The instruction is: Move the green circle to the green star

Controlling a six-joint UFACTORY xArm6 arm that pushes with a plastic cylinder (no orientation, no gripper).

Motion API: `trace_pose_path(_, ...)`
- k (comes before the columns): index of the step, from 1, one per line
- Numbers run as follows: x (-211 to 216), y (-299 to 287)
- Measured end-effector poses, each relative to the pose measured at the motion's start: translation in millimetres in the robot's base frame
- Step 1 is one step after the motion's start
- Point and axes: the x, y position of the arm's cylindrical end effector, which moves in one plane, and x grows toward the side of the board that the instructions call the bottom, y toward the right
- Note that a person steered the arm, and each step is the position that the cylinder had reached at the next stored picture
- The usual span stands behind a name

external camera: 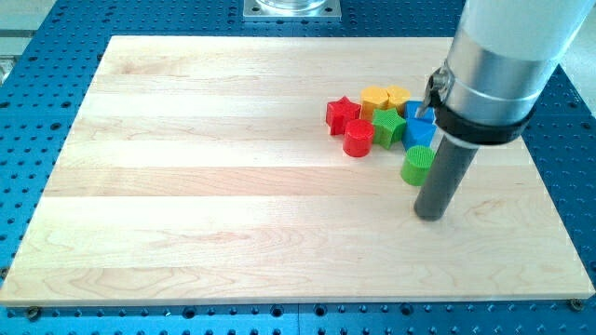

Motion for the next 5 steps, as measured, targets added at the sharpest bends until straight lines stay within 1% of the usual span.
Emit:
trace_pose_path(1,-29,4)
trace_pose_path(2,-38,3)
trace_pose_path(3,-27,-21)
trace_pose_path(4,-42,-2)
trace_pose_path(5,-53,-10)
